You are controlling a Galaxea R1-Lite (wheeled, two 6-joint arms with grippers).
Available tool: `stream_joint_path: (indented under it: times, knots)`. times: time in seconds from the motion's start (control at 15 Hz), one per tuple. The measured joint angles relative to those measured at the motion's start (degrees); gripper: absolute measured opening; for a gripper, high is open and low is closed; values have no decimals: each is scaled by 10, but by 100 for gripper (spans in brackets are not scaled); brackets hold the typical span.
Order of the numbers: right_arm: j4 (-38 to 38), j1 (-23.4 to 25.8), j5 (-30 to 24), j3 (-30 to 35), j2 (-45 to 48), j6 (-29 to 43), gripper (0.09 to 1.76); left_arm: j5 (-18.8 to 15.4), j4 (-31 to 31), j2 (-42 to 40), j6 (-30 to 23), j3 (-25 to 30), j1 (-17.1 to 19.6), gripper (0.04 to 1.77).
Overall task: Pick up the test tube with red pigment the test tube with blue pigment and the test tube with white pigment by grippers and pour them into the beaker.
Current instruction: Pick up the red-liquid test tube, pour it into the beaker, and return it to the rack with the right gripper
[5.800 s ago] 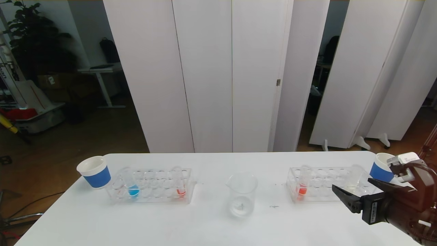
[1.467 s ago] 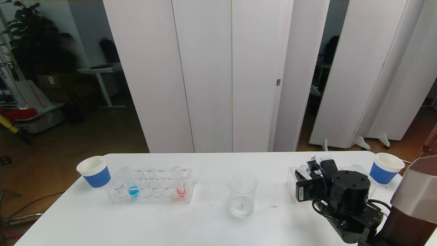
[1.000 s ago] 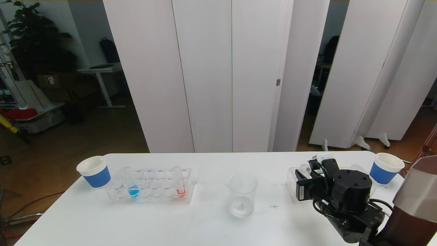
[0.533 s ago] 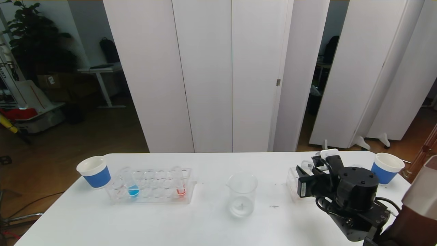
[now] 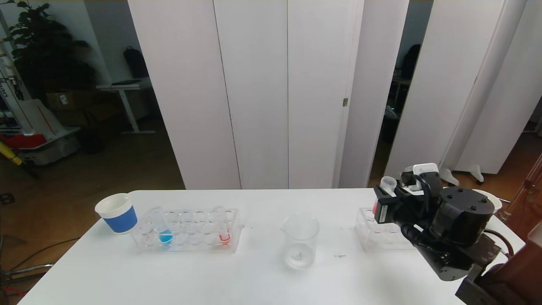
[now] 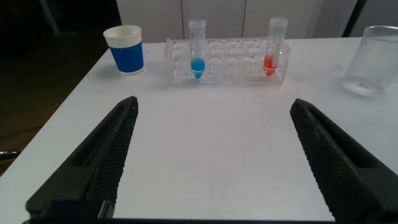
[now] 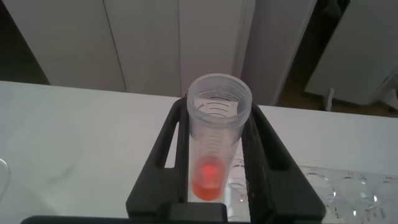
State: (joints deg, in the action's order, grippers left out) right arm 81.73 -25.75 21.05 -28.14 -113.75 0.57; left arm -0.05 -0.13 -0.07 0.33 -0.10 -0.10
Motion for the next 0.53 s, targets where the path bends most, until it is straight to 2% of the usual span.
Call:
stream_joint_path:
  times: [0.2,0.4,0.53]
  knots:
    - [-59,9,-1,-44,19,-8,58,0,0,0,0,0,0,175]
    - [-157,16,-14,-123,36,-9,58,0,0,0,0,0,0,175]
    - [-211,18,-43,-184,44,-9,58,0,0,0,0,0,0,175]
